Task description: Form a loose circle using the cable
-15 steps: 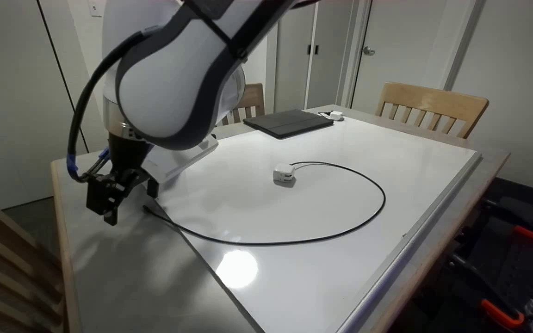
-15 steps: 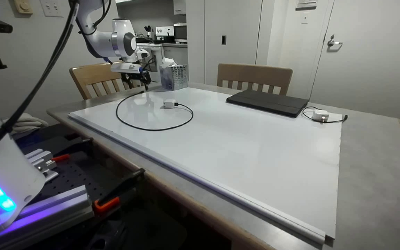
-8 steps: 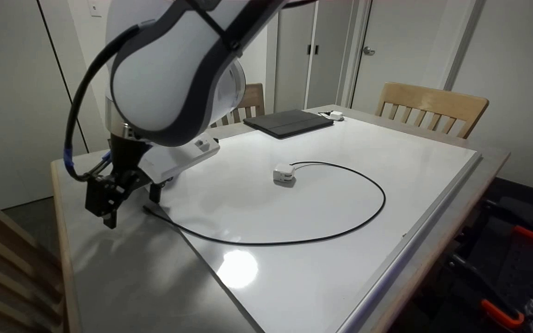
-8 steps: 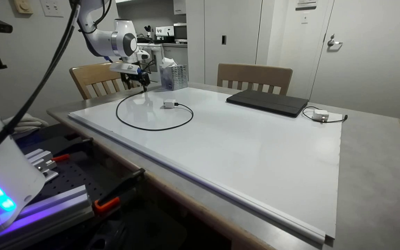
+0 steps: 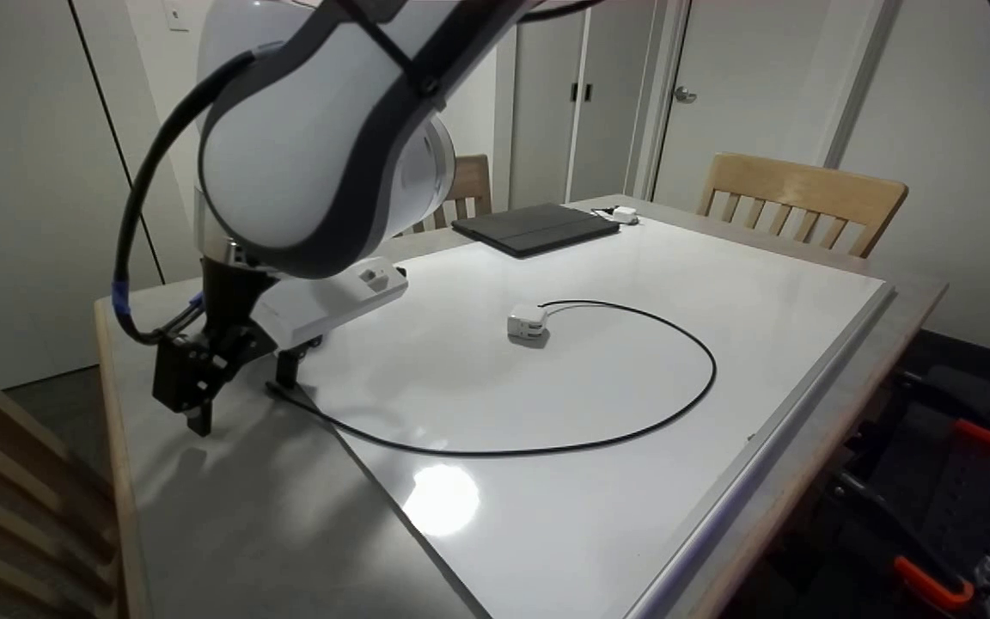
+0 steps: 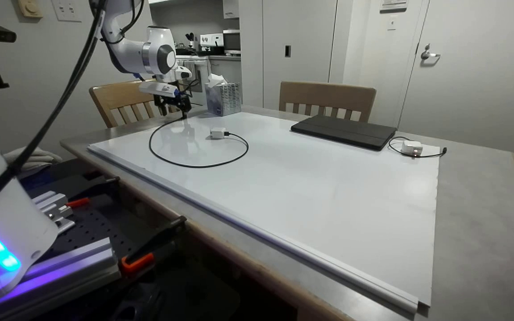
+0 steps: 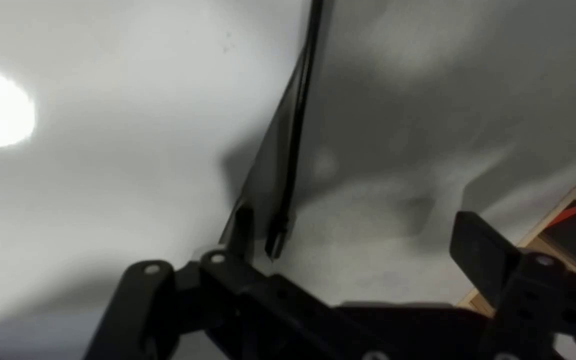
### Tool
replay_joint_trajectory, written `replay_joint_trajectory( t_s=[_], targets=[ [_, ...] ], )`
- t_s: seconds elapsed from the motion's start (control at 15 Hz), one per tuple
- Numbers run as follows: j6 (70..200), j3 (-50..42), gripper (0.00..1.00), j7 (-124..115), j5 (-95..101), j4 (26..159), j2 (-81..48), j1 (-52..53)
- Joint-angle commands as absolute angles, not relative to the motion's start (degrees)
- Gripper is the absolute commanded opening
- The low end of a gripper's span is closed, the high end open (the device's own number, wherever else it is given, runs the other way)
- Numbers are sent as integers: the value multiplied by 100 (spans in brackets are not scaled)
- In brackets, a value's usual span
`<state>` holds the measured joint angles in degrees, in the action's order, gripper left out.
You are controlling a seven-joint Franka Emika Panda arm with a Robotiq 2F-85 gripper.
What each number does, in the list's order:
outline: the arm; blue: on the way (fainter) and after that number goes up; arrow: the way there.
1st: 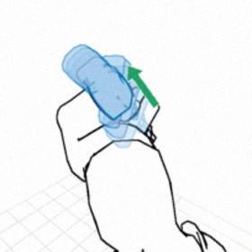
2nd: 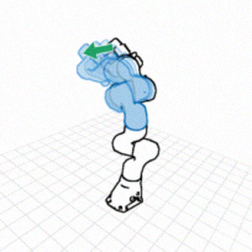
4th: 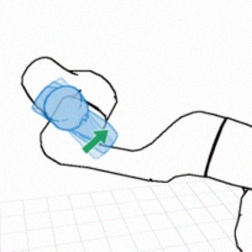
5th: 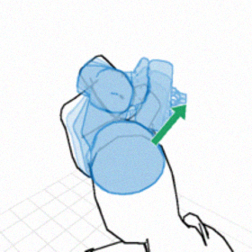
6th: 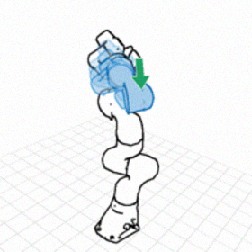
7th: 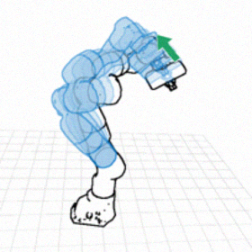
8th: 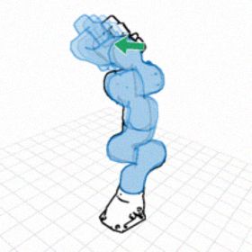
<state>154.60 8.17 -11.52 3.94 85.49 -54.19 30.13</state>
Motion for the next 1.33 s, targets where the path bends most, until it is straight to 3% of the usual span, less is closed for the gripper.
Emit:
replay_joint_trajectory(
  t_s=[0.0,0.13,0.47,0.53,0.6,0.73,1.27],
  targets=[
    [15486,888,91,-1208,282,8642,-5439,2962],
    [15528,882,67,-1249,284,8690,-5411,2976],
    [15596,852,31,-1353,298,8793,-5328,3015],
    [15607,849,30,-1368,299,8804,-5321,3020],
    [15620,846,17,-1380,298,8812,-5316,3021],
    [15615,839,2,-1388,300,8785,-5332,3022],
    [15496,491,2,-1765,491,8788,-5209,3323]
  ],
)
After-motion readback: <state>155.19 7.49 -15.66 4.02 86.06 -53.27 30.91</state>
